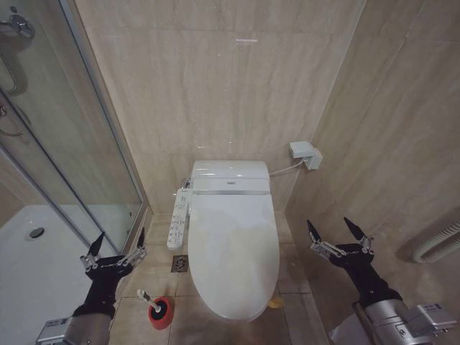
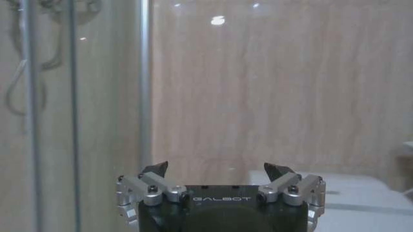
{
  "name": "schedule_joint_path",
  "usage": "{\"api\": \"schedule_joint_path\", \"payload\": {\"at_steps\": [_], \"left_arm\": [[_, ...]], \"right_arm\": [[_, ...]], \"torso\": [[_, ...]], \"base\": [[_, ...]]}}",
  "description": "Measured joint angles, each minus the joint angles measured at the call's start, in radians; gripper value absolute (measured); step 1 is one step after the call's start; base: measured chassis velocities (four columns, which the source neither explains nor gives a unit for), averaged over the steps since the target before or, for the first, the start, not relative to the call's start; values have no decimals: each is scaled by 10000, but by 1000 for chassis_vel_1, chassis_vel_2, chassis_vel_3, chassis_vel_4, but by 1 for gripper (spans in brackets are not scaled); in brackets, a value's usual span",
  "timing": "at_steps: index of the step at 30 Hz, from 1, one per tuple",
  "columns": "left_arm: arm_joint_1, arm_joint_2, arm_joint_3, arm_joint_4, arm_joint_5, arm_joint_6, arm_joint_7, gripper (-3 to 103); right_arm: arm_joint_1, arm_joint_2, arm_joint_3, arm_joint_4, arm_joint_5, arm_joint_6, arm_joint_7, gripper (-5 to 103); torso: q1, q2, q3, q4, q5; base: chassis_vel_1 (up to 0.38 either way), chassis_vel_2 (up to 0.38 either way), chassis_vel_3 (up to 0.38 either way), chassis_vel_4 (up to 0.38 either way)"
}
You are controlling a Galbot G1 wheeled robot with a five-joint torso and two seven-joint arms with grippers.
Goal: Open the toilet lid, clean the toilet bowl with a toilet brush, close the toilet lid, and flush.
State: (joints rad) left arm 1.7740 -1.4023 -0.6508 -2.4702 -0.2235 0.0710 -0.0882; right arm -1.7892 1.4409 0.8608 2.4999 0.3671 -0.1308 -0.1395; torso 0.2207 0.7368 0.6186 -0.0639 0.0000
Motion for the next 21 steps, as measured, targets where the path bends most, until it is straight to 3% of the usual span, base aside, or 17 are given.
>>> {"api": "schedule_joint_path", "payload": {"at_steps": [8,21], "left_arm": [[-242,326,-206,274,-449,-107,304,100],[-2284,2030,-848,2800,-1891,-366,332,100]], "right_arm": [[0,0,0,0,0,0,0,100],[0,0,-1,0,0,0,0,100]], "torso": [[0,0,0,1,0],[0,0,1,-1,-3]], "base": [[0,0,0,0],[0,0,0,0]]}}
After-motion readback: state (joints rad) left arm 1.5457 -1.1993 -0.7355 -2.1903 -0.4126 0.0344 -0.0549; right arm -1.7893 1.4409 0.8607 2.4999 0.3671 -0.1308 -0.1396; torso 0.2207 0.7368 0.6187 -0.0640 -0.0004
